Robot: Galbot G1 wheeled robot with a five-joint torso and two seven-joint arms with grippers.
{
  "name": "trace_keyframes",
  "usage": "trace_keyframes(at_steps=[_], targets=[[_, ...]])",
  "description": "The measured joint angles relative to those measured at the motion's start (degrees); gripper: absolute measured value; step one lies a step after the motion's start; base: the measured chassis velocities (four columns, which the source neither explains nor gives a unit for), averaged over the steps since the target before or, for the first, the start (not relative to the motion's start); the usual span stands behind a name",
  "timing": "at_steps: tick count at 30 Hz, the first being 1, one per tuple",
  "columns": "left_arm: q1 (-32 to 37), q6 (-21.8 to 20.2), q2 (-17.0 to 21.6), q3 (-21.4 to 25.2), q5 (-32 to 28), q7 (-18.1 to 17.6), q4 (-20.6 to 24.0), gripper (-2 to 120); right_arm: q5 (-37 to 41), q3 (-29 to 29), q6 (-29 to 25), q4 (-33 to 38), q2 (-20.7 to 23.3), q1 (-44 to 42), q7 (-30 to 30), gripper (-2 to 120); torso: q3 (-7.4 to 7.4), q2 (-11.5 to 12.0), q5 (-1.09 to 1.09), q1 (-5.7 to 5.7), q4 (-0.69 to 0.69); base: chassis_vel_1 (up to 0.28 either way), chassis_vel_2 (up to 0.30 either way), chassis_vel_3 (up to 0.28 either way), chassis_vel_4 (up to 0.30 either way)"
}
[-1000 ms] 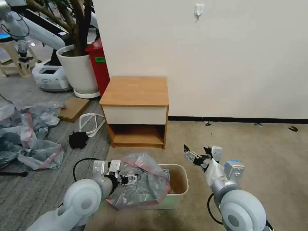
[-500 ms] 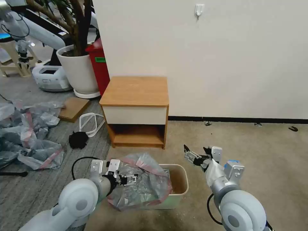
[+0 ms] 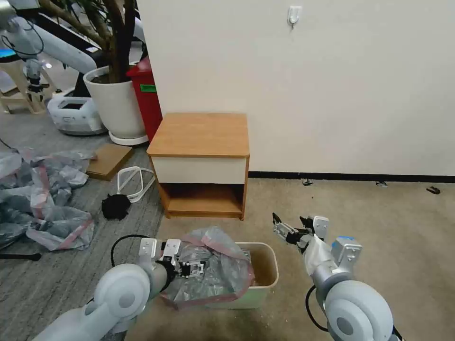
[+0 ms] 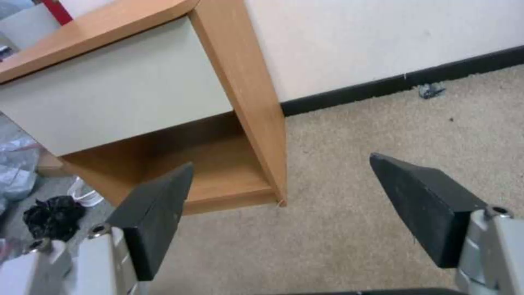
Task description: Pick up the garbage bag from the table and place it over the trash can.
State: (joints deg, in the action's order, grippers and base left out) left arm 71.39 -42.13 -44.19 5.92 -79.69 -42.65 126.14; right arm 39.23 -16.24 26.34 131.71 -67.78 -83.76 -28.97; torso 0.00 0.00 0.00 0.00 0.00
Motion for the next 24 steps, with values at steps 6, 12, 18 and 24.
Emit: trace_keyframes(at_steps=[6,12,18,24], targets=[[-1.59,0.00,0.29,-1.44,-2.60,-1.54,-0.50,86,-0.02,-0.06,-0.13,-0.48,-0.24,0.27,0.00,78,0.00,0.00,0.00,0.00,0.00,0.000,0.000,0.000,0.000],[-3.53,0.00,-0.31,-3.58,-4.82,-3.87,-1.90,76,-0.24,-0.03,-0.49,-1.08,-0.48,0.50,-0.02,73,0.00,0.00,0.00,0.00,0.00,0.000,0.000,0.000,0.000],[-5.64,0.01,-1.02,-5.10,-6.82,-5.97,-2.92,73,-0.34,-0.12,-0.69,-1.33,-0.50,0.51,-0.03,71,0.00,0.00,0.00,0.00,0.00,0.000,0.000,0.000,0.000],[-7.39,0.01,-1.71,-6.87,-7.80,-7.64,-3.98,72,-0.36,-0.36,-0.82,-1.49,-0.47,0.50,-0.03,70,0.00,0.00,0.00,0.00,0.00,0.000,0.000,0.000,0.000]])
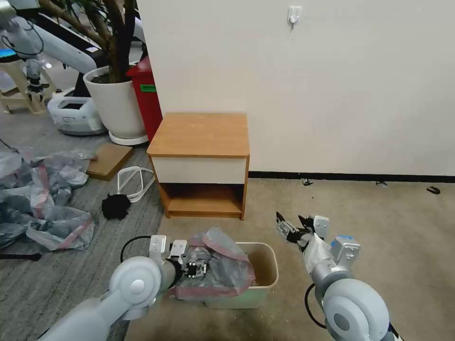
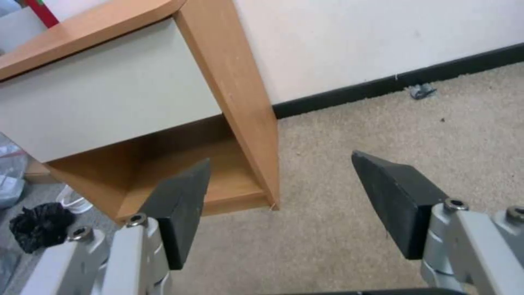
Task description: Pick up the garbage bag from the table and place it over the trash can.
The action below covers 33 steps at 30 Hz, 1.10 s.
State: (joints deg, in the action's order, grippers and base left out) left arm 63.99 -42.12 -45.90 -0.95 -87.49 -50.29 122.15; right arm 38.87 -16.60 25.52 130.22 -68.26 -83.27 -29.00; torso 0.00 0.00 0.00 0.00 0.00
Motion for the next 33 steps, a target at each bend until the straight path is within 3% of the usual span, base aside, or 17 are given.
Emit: trace_keyframes(at_steps=[5,14,18,27,33], targets=[[-0.49,0.00,-0.31,-0.48,-0.47,-0.65,-0.46,71,-0.03,-0.09,-0.10,-0.15,0.01,-0.07,0.00,69,0.00,0.00,0.00,0.00,0.00,0.000,0.000,0.000,0.000],[-2.24,-0.01,-0.94,-1.96,-2.23,-2.33,-1.58,53,-0.27,-0.19,-0.28,-0.59,-0.15,-0.11,0.00,65,0.00,0.00,0.00,0.00,0.00,0.000,0.000,0.000,0.000],[-3.08,-0.01,-1.32,-2.86,-2.51,-3.03,-2.19,34,-0.60,-0.19,-0.49,-0.88,-0.27,-0.16,-0.01,62,0.00,0.00,0.00,0.00,0.00,0.000,0.000,0.000,0.000],[-4.46,-0.02,-2.58,-3.77,-3.78,-4.63,-3.40,6,-0.82,-0.17,-0.64,-1.01,0.00,-0.09,-0.01,61,0.00,0.00,0.00,0.00,0.00,0.000,0.000,0.000,0.000],[-4.74,-0.01,-3.01,-3.60,-3.68,-4.76,-4.02,4,-0.69,-0.21,-0.64,-0.81,0.61,0.19,-0.01,61,0.00,0.00,-0.01,0.00,0.00,0.000,0.000,0.000,0.000]])
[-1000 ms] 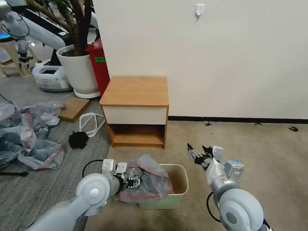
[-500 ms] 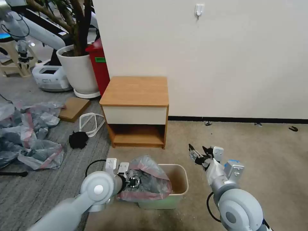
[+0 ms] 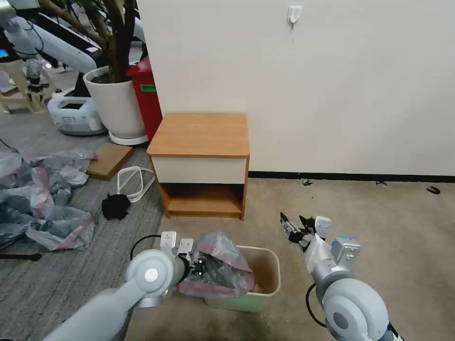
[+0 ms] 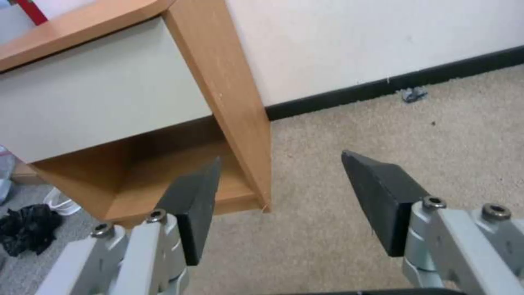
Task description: Pick up the garbage bag from the table and place it over the trash can.
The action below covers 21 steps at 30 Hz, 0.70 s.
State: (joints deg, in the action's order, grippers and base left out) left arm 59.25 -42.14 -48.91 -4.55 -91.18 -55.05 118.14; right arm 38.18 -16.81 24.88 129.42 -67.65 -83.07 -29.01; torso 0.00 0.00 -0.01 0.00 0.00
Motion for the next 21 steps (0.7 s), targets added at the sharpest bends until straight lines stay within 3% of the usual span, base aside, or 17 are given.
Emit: trace_keyframes(at_steps=[8,13,14,15,18,21], targets=[[0.13,-0.02,-0.25,2.42,3.07,2.92,-0.24,4,0.42,-1.13,-2.94,1.84,4.18,0.39,4.55,67,0.00,0.00,0.01,0.00,0.00,0.000,0.000,0.000,0.000],[-0.68,-0.02,0.03,3.81,3.94,4.56,0.04,4,-1.71,-0.19,-6.27,3.50,10.82,0.66,14.34,80,0.00,0.00,0.01,0.00,0.00,0.000,0.000,0.000,0.000],[-0.89,-0.02,0.17,3.99,4.30,4.92,0.27,4,-4.21,0.99,-8.03,3.77,13.45,0.85,19.05,84,0.00,0.00,0.01,0.00,0.00,0.000,0.000,0.000,0.000],[-0.89,-0.02,0.17,3.99,4.30,4.92,0.27,4,-4.21,0.99,-8.03,3.77,13.45,0.85,19.05,84,0.00,0.00,0.01,0.00,0.00,0.000,0.000,0.000,0.000],[-1.03,-0.02,0.62,4.30,4.68,5.29,1.24,4,-12.14,3.74,-11.70,3.38,18.05,1.68,28.01,89,0.00,0.00,0.01,0.00,0.00,0.000,0.000,0.000,0.000],[-1.03,-0.02,0.76,4.33,4.74,5.30,1.51,4,-14.25,5.27,-12.30,3.23,19.31,2.36,29.63,89,0.00,0.00,0.01,0.00,-0.01,0.000,0.000,0.000,0.000]])
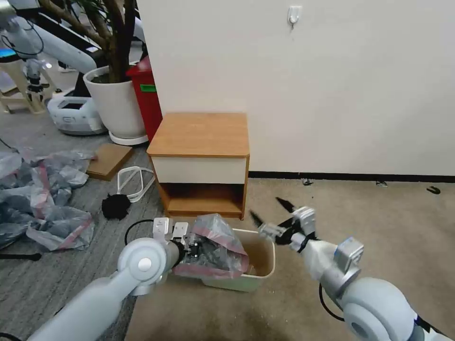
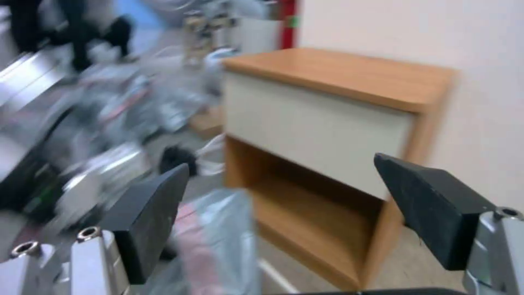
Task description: Pick up the garbage bag from the table and place it over the trash can.
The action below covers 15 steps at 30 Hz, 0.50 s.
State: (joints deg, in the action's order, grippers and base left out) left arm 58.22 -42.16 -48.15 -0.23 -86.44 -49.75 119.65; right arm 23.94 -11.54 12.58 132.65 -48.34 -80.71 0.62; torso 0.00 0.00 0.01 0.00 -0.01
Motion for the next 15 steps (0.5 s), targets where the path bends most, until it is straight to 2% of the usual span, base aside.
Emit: trace_keyframes(at_steps=[3,7,15], targets=[[0.01,0.00,0.37,0.02,0.40,0.02,0.81,4,-3.17,6.66,2.02,-0.64,3.38,4.15,0.72,88,0.00,0.00,0.00,0.00,0.01,0.000,0.000,0.000,0.000],[-0.07,0.00,0.44,0.05,0.41,0.06,1.25,4,-5.46,10.93,2.54,-2.55,5.52,6.91,-0.10,82,0.00,0.00,0.00,0.00,0.01,0.000,0.000,0.000,0.000],[-0.70,0.02,0.04,-0.11,0.41,0.10,1.60,4,-5.73,15.71,4.23,-4.67,7.73,9.89,-1.75,73,0.00,0.00,0.00,0.00,0.01,0.000,0.000,0.000,0.000]])
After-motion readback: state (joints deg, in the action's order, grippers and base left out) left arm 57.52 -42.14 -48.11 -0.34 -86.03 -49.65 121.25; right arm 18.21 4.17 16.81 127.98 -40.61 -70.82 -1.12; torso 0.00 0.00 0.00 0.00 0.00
